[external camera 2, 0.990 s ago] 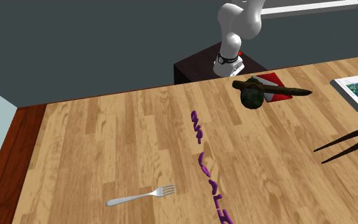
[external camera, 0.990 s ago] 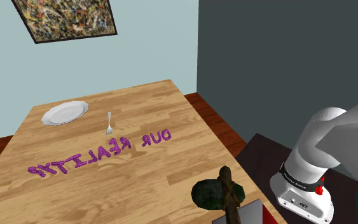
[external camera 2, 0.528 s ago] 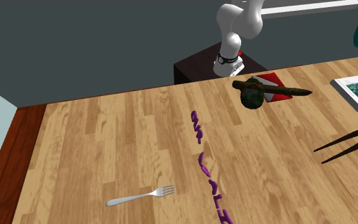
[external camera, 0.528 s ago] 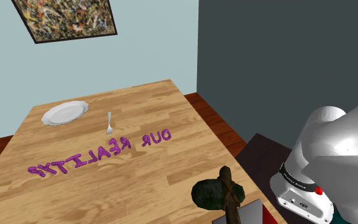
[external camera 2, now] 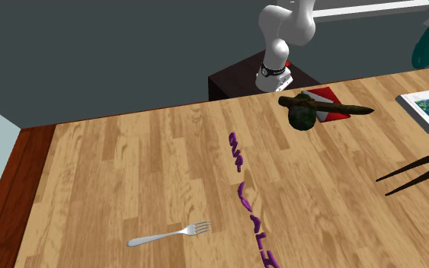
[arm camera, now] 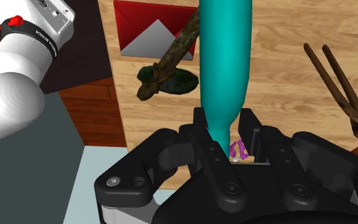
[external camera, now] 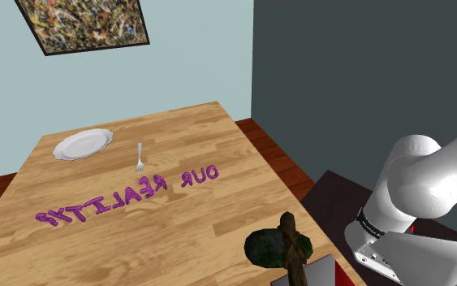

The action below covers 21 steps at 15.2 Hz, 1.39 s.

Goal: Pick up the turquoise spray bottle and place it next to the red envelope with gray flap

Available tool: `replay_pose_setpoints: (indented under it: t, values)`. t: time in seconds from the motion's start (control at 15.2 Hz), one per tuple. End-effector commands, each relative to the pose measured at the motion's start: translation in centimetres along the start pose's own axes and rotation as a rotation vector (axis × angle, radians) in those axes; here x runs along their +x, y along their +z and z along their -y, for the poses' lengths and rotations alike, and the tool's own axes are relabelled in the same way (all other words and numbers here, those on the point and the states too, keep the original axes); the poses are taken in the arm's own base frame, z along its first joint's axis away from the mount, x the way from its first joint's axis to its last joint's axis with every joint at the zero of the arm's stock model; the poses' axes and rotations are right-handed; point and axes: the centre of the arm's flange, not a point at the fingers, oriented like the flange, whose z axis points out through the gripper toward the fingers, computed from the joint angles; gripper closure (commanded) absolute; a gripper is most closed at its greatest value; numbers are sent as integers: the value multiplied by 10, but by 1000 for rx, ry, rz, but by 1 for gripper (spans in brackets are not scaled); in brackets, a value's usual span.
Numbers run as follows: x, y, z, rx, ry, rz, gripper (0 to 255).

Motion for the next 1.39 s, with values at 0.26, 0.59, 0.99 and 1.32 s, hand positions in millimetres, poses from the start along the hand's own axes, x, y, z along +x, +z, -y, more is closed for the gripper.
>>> replay_pose_setpoints:
  t: [0.26,0.59,0.99,1.32]
  values:
    - [-15,29,-1,0,0,0,255]
    - [-28,52,-2,0,0,0,255]
    - [-44,79,-3,0,0,0,255]
    - [-57,102,-3,0,0,0,255]
